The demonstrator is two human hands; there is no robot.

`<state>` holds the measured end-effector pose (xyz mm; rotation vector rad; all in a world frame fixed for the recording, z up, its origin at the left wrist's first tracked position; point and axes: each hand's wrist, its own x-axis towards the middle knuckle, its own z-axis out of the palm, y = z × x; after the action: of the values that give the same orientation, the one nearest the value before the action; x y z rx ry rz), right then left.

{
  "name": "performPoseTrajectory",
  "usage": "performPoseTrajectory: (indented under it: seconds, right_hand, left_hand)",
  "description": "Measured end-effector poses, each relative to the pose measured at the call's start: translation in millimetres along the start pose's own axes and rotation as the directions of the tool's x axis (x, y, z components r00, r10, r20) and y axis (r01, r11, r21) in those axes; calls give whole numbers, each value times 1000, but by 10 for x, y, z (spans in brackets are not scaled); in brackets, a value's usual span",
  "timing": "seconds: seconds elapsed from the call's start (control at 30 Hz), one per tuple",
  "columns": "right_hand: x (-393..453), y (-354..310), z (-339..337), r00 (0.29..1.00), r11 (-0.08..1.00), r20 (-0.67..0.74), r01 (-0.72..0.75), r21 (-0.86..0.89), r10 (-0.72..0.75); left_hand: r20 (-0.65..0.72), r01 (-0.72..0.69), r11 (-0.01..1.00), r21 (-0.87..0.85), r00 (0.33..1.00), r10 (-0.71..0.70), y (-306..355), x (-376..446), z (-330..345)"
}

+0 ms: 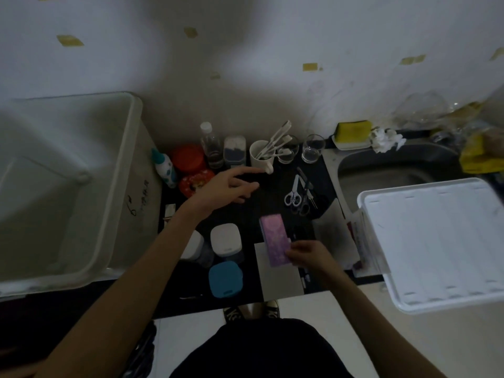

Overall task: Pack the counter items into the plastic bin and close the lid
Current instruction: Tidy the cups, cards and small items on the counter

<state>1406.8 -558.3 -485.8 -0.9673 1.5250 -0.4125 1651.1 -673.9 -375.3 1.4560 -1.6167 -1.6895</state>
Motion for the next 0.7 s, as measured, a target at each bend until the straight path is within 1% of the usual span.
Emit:
performPoseTrajectory:
  seconds: [0.07,0.13,0.27,0.37,0.4,0.5,0.6,0.63,0.7]
  right_hand:
    - [12,254,70,998,989,-41,-49,-140,43]
    - [9,395,132,997,964,-53,-74,-256,63]
    - [5,462,240,992,893,-126,-33,-448,-26]
    - [28,420,258,983,823,-180,-81,-562,-26]
    - [44,383,249,981,800,-190,-77,-595,-48]
    - [123,149,204,972,793,-184,4,-609,-146]
    - [262,-275,171,965,802,-115,126,-584,-235]
    - [325,-428,174,959,805,-101,161,-571,-264]
    - [467,-715,212,947,805,-69,227,-549,-315]
  left_hand:
    - [-31,-5,1000,21,1000,5,-44,-21,-58]
    - [-56,-4,998,64,998,8,-72,-47,-115]
    - [-130,33,992,119,991,-17,-81,-129,-240]
    - [-215,53,981,186,977,-12,-119,-155,-371]
    - [-257,67,977,204,966,-12,-137,-156,-417]
    - [-408,133,932,336,913,17,-282,-107,-627]
    - [-518,239,853,463,854,42,-428,-68,-824]
    - [-535,274,830,485,844,34,-466,-62,-875]
    - [-527,329,789,519,850,-8,-541,-66,-975]
